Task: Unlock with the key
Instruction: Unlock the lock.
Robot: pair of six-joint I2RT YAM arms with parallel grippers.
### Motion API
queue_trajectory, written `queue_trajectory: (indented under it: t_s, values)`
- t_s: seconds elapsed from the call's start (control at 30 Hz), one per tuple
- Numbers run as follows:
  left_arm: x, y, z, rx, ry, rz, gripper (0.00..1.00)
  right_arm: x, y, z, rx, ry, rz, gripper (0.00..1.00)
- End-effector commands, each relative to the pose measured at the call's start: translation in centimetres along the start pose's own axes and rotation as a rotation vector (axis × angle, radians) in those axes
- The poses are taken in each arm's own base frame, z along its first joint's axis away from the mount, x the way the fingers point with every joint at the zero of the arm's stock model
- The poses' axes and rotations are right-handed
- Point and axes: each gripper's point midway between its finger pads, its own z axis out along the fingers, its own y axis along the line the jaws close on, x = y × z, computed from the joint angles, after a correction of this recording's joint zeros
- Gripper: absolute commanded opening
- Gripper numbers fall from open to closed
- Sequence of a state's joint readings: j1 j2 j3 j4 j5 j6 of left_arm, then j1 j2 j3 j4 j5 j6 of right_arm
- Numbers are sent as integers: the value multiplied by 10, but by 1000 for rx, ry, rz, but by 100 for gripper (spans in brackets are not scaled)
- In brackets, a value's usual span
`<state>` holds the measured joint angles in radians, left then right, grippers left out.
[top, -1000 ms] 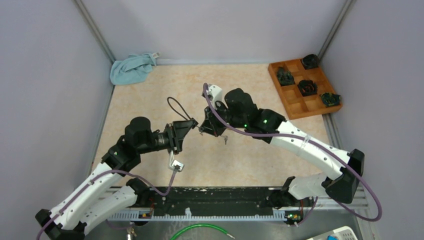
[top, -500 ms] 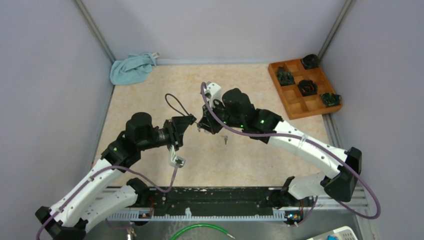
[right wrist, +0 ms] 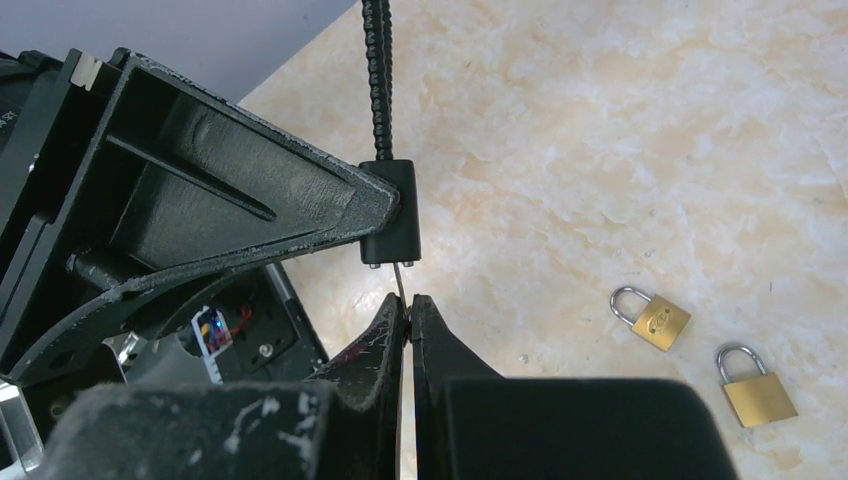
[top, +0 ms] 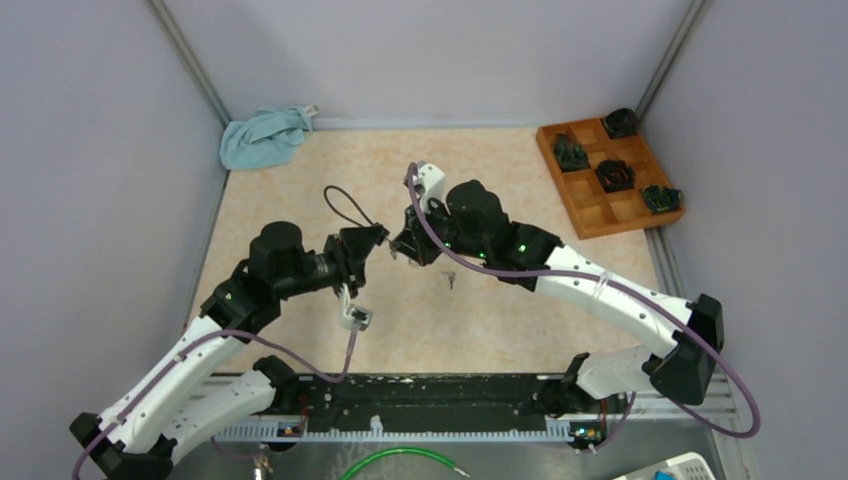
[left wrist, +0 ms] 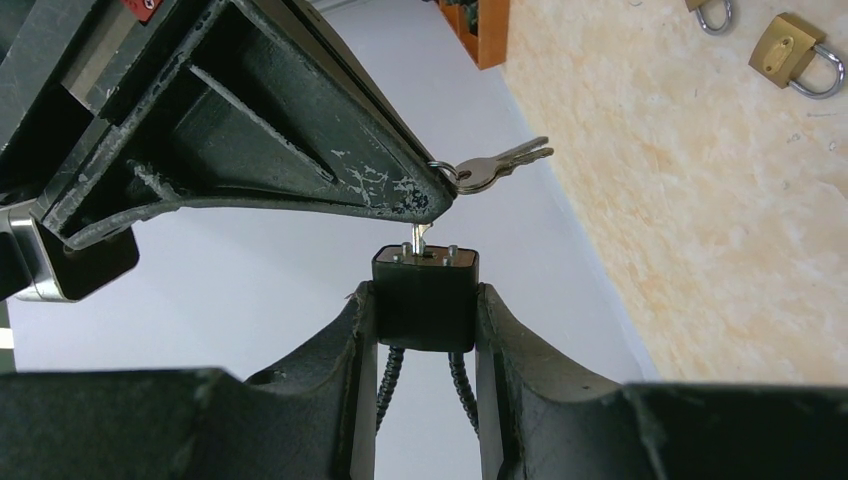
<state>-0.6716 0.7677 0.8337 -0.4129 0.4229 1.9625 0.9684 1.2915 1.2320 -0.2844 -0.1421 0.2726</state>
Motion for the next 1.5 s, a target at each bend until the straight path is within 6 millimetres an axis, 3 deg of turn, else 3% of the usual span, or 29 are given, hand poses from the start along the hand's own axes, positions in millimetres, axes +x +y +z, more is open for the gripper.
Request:
queue_trajectory:
  t_s: [0.0,0.63,0.9,1.47]
  values:
    - [-13,-6,3,17,-67,-46,0,-65,28,-14,-86,-255,-8,0]
    - [-27,2,1,-45,-122,52,0,-73,29,-6,-93,-270,-5,0]
    - [-32,-8,6,-24,-139,137,0,-76,30,-5,-93,-272,-5,0]
    - [-26,2,6,-33,-132,56,0,-87,29,-2,-77,-343,-5,0]
